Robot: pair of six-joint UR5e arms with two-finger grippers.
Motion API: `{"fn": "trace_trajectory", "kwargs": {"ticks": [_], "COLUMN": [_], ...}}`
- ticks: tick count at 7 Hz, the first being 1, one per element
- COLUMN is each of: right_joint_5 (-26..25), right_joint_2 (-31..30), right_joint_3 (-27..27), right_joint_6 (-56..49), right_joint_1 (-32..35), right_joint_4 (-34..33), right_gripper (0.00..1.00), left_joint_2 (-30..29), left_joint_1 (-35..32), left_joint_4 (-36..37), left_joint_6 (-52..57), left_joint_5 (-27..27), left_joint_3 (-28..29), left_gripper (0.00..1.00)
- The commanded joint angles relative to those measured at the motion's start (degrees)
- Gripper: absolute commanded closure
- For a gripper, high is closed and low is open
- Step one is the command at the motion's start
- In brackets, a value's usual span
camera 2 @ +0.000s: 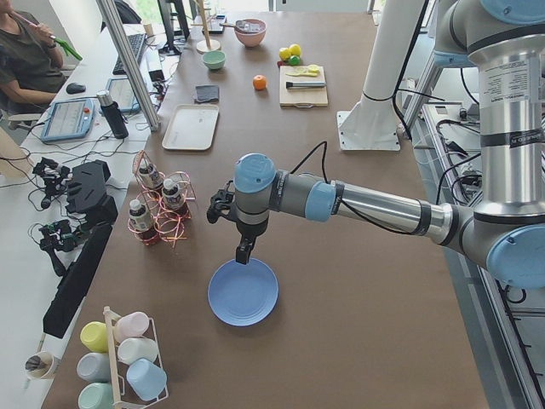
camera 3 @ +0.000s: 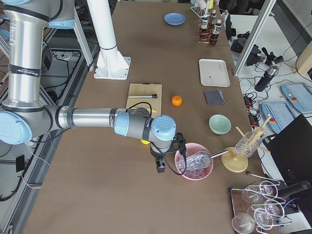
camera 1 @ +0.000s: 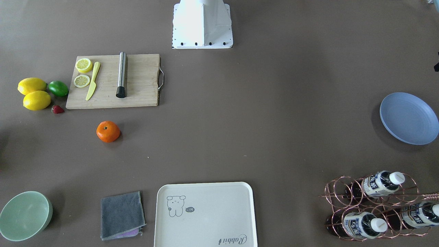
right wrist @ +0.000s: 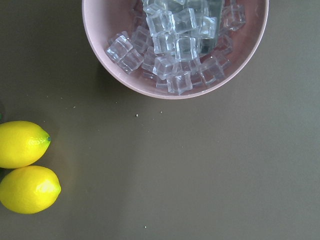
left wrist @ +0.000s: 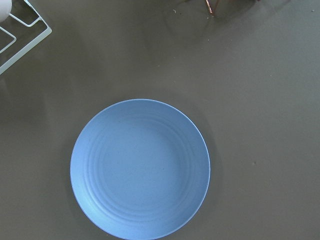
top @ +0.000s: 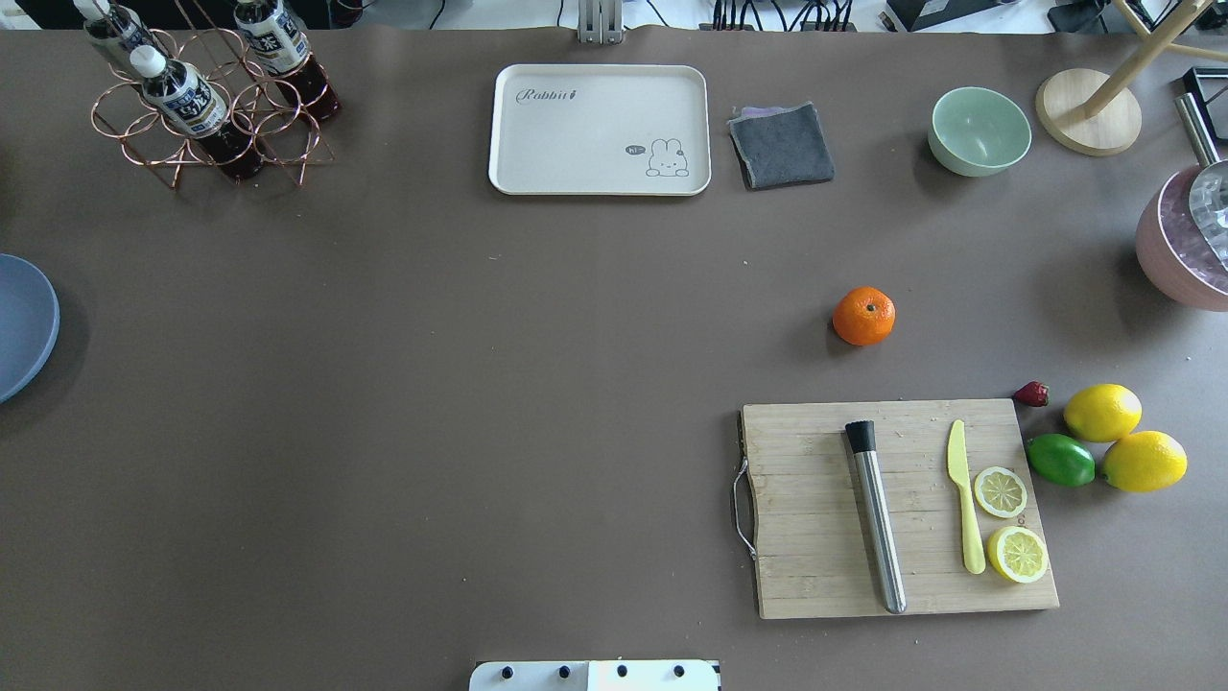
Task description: Pick orange to plate
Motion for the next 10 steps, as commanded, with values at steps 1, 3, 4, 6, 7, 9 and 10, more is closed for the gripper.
{"fn": "trace_trajectory", "kwargs": {"ticks": [1,3,4,6,7,9,10], "right_joint_5": [0.1,-0.1,0.1,0.3,0.3,0.3,0.3], "right_joint_2": [0.0,0.1,0.2,-0.2,-0.2,-0.6,-0.6], "right_joint_3": [0.0,0.0,0.1,-0.4,-0.5,-0.3,0.3], "right_joint_6": [0.0,0.0,0.0,0.0,-0.1,-0.1,0.1], "right_joint_1": [0.0,0.0,0.0,0.0,-0.1,-0.1,-0.1], "right_joint_4": [0.0,0.1,0.2,2.7,2.9,3.0,3.0], "right_gripper": [0.00,0.00,0.00,0.00,0.00,0.00,0.00], "left_joint_2": [0.1,0.1,0.1,0.1,0.7,1.9,1.5], "left_joint_1": [0.0,-0.1,-0.3,-0.6,-1.0,-1.1,-1.1], "left_joint_4": [0.2,0.2,0.2,0.2,0.3,0.3,-0.9], "left_joint_6": [-0.3,-0.6,-0.6,-0.6,-0.5,-0.2,0.6], "left_joint_5": [-2.3,-1.8,-1.8,-1.8,-2.1,-2.3,-1.8], "left_joint_3": [0.3,0.7,1.2,1.2,1.2,1.2,4.4], "left_gripper": [0.03,0.03,0.02,0.02,0.02,0.02,0.03]}}
